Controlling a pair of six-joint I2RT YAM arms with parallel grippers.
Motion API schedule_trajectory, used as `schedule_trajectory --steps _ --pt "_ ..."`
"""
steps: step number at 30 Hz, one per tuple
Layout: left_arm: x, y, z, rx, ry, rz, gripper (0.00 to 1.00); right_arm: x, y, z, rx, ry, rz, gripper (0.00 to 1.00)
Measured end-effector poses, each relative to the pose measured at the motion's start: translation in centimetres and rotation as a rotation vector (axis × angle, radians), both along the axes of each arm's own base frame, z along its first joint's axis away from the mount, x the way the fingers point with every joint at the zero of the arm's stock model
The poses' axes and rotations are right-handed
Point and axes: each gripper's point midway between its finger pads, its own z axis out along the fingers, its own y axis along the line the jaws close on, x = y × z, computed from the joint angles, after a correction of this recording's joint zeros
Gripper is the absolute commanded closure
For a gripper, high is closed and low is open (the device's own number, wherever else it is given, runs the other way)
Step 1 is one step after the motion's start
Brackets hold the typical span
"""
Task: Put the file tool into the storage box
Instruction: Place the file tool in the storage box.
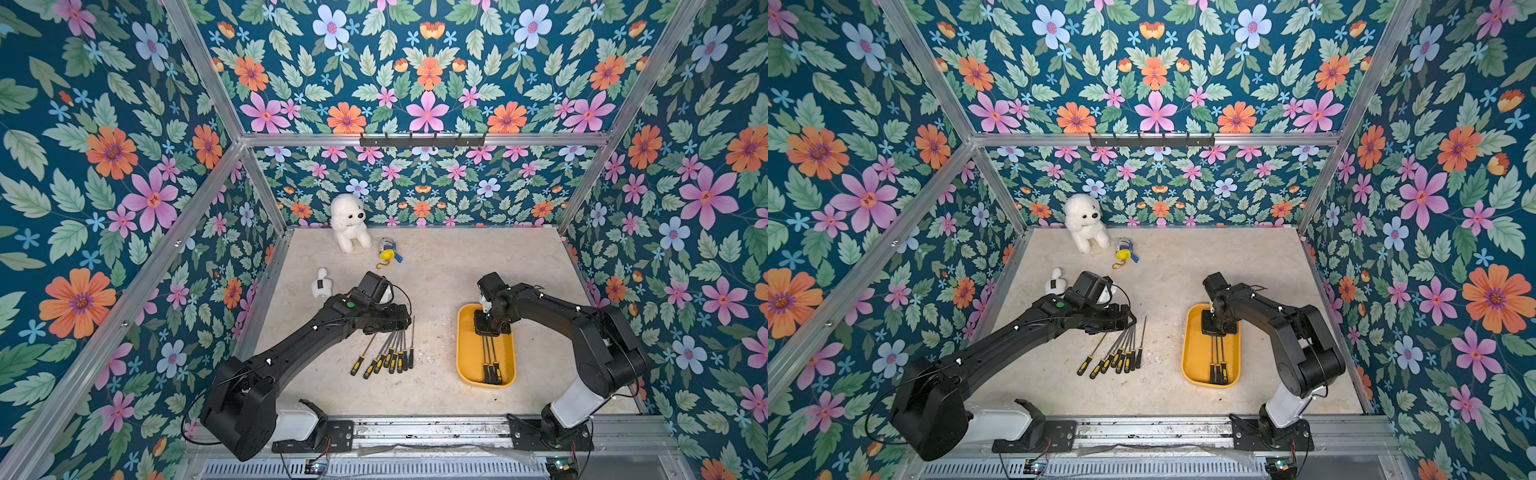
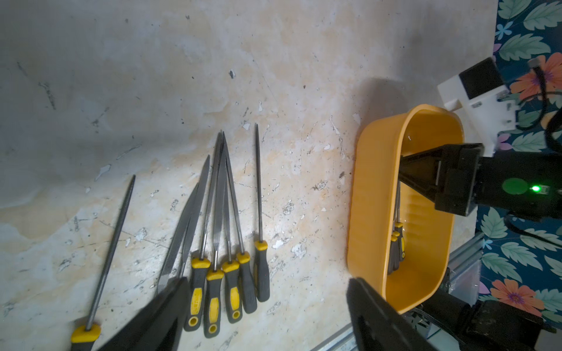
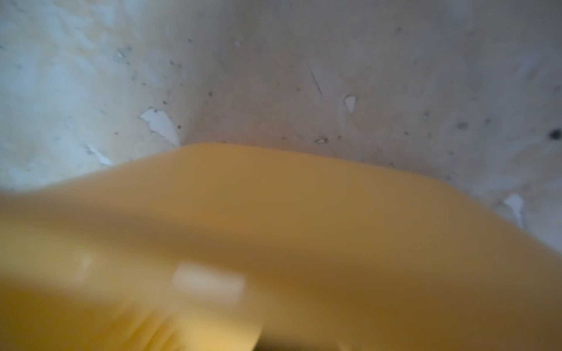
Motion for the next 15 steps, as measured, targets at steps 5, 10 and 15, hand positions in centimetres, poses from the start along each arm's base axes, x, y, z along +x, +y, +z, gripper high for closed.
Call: schedule_trajectory --steps 5,10,15 --pt "0.0 0.9 -0.6 0.024 0.001 0.024 0.13 0.0 0.0 -0.3 0.001 -0.008 0.000 1.00" --pt "0.0 2.1 -1.3 0.052 0.013 0.070 0.13 -0.1 -0.1 -0.5 0.005 -0.017 0.000 0.91" --pt "0.0 4.3 -2.1 0.116 0.041 0.148 0.13 0.1 0.2 0.0 0.015 -0.034 0.001 0.72"
